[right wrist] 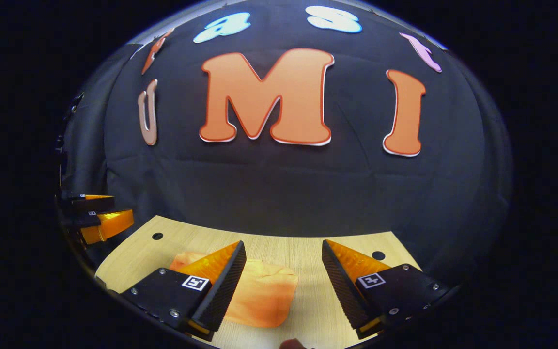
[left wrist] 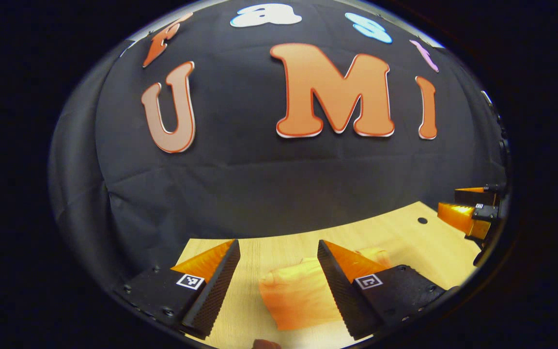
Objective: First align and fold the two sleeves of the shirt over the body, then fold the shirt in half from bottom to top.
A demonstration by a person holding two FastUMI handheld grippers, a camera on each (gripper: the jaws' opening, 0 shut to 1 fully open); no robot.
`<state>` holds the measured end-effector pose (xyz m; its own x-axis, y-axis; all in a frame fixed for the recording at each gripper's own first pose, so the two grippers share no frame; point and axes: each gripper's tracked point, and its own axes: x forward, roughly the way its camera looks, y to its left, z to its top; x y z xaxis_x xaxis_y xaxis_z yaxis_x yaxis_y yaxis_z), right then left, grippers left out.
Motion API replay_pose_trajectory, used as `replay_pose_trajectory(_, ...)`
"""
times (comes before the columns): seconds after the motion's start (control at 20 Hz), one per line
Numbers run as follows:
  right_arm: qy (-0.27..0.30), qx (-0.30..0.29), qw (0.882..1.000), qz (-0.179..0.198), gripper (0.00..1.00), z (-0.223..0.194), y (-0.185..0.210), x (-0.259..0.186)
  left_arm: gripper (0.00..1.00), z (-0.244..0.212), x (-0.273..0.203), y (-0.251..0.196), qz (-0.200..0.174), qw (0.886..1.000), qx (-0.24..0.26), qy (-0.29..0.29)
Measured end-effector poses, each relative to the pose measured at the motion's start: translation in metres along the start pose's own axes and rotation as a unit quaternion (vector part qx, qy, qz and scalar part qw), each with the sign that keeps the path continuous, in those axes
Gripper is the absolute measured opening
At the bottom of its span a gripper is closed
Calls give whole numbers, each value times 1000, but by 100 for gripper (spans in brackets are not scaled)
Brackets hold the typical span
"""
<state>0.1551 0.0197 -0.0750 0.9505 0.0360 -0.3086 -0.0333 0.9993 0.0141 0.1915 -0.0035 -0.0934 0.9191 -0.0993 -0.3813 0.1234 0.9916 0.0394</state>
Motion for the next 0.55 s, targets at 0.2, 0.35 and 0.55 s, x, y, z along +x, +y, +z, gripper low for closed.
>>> replay_pose_trajectory(0.2,-52,-13,999,0,96,18,0,-56,97,18,-61,-11,10,999,-5,-50)
replay_pose_trajectory(0.35,-85,-19,996,15,96,22,5,-90,97,20,-100,-23,9,997,-6,-80)
replay_pose_trajectory(0.55,-102,-23,994,33,96,12,13,-129,96,14,-160,-39,10,992,-15,-123)
